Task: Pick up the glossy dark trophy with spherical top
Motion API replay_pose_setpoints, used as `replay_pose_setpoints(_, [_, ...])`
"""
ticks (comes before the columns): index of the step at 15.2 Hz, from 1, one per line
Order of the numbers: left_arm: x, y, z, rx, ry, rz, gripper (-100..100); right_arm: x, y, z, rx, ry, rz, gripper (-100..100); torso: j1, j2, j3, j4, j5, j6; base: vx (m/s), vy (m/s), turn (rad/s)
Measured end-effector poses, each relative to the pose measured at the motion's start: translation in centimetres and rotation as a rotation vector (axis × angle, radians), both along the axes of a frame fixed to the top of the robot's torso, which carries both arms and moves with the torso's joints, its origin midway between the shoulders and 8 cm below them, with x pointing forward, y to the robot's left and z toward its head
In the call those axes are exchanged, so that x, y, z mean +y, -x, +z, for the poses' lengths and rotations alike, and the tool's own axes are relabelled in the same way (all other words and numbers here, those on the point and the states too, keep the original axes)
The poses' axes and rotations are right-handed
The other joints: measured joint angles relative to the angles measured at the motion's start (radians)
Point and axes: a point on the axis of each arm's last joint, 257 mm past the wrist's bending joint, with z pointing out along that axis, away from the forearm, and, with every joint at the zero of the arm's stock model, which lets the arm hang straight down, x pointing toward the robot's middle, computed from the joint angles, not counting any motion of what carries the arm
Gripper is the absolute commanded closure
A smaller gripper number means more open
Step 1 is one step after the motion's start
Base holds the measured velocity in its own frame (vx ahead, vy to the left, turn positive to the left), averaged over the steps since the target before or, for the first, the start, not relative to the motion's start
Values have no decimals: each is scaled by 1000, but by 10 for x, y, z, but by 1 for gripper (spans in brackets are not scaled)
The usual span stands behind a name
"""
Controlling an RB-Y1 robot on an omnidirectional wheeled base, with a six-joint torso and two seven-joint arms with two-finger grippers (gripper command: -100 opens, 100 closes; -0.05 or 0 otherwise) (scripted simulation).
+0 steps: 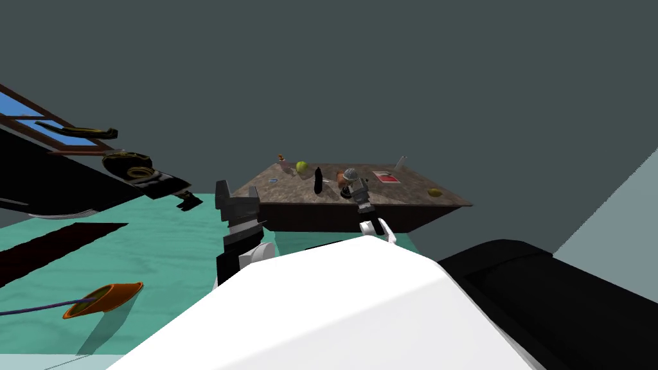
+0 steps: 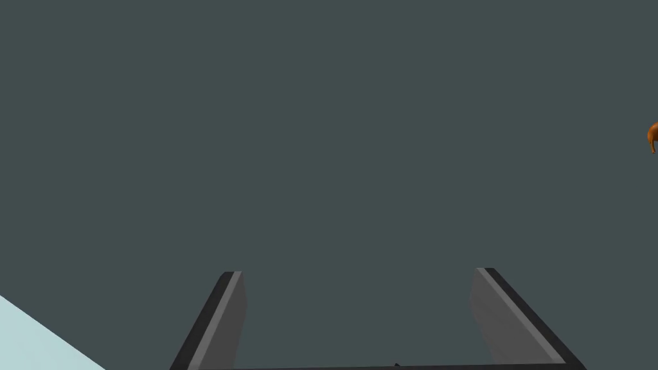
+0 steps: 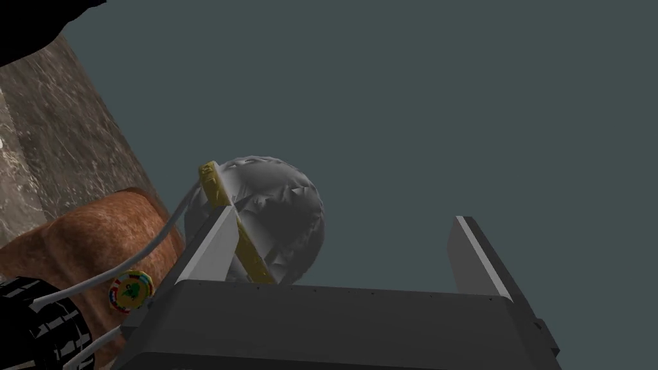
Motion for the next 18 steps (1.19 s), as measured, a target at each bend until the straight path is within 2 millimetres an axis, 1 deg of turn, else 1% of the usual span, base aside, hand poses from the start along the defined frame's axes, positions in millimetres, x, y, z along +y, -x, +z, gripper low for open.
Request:
replay_pose_setpoints(8, [0, 0, 0, 0, 0, 0, 0, 0, -19, -30, 78, -89, 64, -100, -1, -1, 0, 0, 0, 0, -42, -114, 153])
replay_pose_setpoints(11, [0, 0, 0, 0, 0, 0, 0, -3, -27, -41, 105, -126, 86, -100, -1, -1, -1, 0, 0, 0, -44, -113, 172])
replay_pose_setpoints(13, [0, 0, 0, 0, 0, 0, 0, -3, -30, -48, 122, -155, 102, -100, -1, -1, -1, 0, 0, 0, -53, -120, 206])
replay_pose_setpoints(15, [0, 0, 0, 0, 0, 0, 0, -3, -33, -54, 137, -185, 118, -100, -1, -1, -1, 0, 0, 0, -30, -84, 48])
replay_pose_setpoints(16, [0, 0, 0, 0, 0, 0, 0, -4, -34, -55, 140, -197, 124, -100, 1, -2, -1, 0, 0, 0, -30, -76, 168])
replay_pose_setpoints(18, [0, 0, 0, 0, 0, 0, 0, -4, -38, -62, 158, -222, 137, -100, 1, -2, -1, -1, 0, 0, -49, -93, 179])
